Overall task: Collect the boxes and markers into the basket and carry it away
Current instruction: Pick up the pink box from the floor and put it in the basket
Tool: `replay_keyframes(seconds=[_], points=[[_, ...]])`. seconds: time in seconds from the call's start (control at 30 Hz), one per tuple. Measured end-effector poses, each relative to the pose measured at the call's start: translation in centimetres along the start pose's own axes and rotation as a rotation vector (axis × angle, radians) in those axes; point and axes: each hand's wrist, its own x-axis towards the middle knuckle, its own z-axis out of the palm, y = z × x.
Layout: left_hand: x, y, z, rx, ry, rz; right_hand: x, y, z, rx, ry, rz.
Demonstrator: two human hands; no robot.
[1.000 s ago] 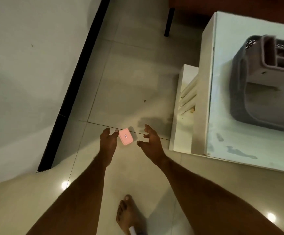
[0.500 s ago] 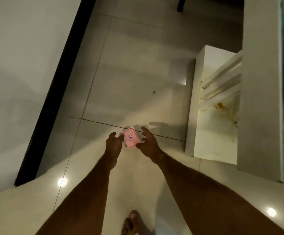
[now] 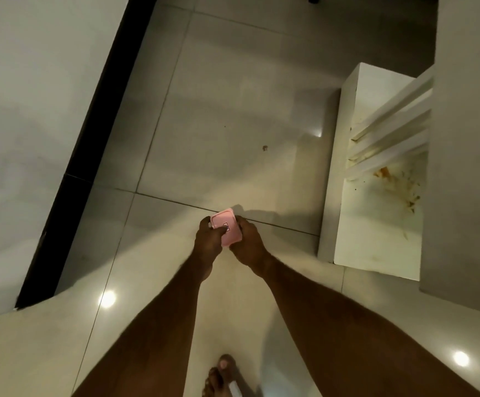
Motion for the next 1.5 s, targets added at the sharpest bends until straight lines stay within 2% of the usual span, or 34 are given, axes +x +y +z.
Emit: replay_keyframes(seconds=[0.17, 0.4, 1.0, 1.2, 1.5], points=[[-1.9, 1.2, 0.5, -0.002, 0.024, 0.017, -1.2, -0.8, -1.2, 0.025, 0.018, -0.007], [-7.4, 5.5, 2.1, -0.024, 0.047, 0.065, -5.4, -6.1, -5.4, 0.013, 0.054, -0.059], [-29.4, 21.8, 9.0, 0.037, 0.079, 0.306, -19.7, -23.2, -22.9, 0.089, 0.137, -0.334], [-35.6, 25.4, 13.9, 0.084, 0.083, 0.404, -24.1, -25.2, -30.0, 0.021, 0.248, -0.417], [-41.6, 28.3, 22.6, 0.264, 0.118, 0.609, -28.1, -25.0, -40.7, 0.021, 0.329, -0.427]])
